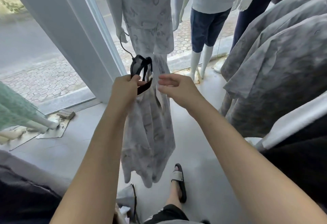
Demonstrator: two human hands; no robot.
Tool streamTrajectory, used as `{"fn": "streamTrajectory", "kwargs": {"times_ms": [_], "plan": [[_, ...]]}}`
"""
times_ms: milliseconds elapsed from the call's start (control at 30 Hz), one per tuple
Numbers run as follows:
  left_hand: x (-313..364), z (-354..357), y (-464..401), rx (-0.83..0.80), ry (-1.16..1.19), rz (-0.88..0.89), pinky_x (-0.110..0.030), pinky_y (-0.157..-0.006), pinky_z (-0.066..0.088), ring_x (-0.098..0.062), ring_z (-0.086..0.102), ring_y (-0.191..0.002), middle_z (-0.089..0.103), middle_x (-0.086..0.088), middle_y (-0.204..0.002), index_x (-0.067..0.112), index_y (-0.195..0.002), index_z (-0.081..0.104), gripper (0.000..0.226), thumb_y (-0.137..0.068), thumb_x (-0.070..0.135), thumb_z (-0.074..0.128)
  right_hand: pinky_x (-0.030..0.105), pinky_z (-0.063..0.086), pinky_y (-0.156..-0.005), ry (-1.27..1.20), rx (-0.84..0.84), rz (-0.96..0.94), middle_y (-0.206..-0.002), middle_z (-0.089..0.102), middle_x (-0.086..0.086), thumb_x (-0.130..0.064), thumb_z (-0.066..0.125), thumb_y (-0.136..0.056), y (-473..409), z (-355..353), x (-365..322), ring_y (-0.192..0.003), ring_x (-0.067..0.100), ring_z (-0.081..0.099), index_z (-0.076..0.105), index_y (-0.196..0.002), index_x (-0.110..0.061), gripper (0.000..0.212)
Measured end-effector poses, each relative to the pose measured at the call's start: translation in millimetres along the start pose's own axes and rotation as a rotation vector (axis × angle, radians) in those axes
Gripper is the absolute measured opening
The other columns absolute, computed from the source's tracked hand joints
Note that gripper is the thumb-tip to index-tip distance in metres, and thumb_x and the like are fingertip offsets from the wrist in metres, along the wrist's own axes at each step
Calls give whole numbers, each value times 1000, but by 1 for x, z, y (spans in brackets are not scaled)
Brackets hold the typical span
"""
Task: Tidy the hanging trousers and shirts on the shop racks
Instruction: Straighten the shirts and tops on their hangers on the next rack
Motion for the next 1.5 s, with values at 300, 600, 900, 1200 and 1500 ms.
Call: {"fn": "streamTrajectory", "kwargs": {"times_ms": [300, 600, 900, 1200, 1500], "plan": [[50, 6, 16, -221, -287, 294, -16, -69, 45, 10, 64, -77, 73, 15, -86, 20, -100, 69, 26, -99, 20, 43, 0, 40, -82, 277, 249, -221, -122, 59, -14, -22, 73, -80, 8, -72, -54, -90, -23, 53, 63, -120, -33, 43], [92, 18, 43, -202, -247, 496, -11, -75, 44, 2, 62, -82, 72, 13, -86, 28, -104, 69, 25, -99, 19, 46, 39, 47, -90, 614, 274, -187, -93, 68, -13, -41, 62, -89, 18, -87, -59, -95, 12, 59, 67, -97, -32, 14], [131, 82, 60, -333, -174, 650, -5, -63, 42, -9, 66, -68, 72, 5, -85, 24, -98, 68, 23, -98, 16, 47, 46, 46, -92, 624, 427, -121, -77, 60, -19, -41, 65, -86, 48, -160, -63, -93, 13, 56, 67, -88, -30, 11], [193, 161, 66, -489, -35, 801, -12, -70, 49, -3, 69, -64, 73, 8, -85, 35, -108, 70, 30, -94, 14, 54, 31, 37, -82, 771, 678, -77, -107, 65, -11, -38, 59, -93, 66, -248, -85, -107, 12, 54, 67, -107, -29, 19], [270, 254, 68, -565, -53, 931, -34, -70, 49, -22, 67, -71, 69, -13, -70, 10, -91, 70, 15, -91, 13, 56, 50, 7, -118, 1125, 906, 107, -140, 52, -4, -43, 49, -98, 55, -345, -110, -148, 25, 15, 59, -128, -30, 34]]}}
Point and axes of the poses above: each hand's wrist, its own y-axis away from the middle knuckle, its own z-axis out of the palm, x = y × z, the point moved 8 cm from there along -y, towards the middle knuckle
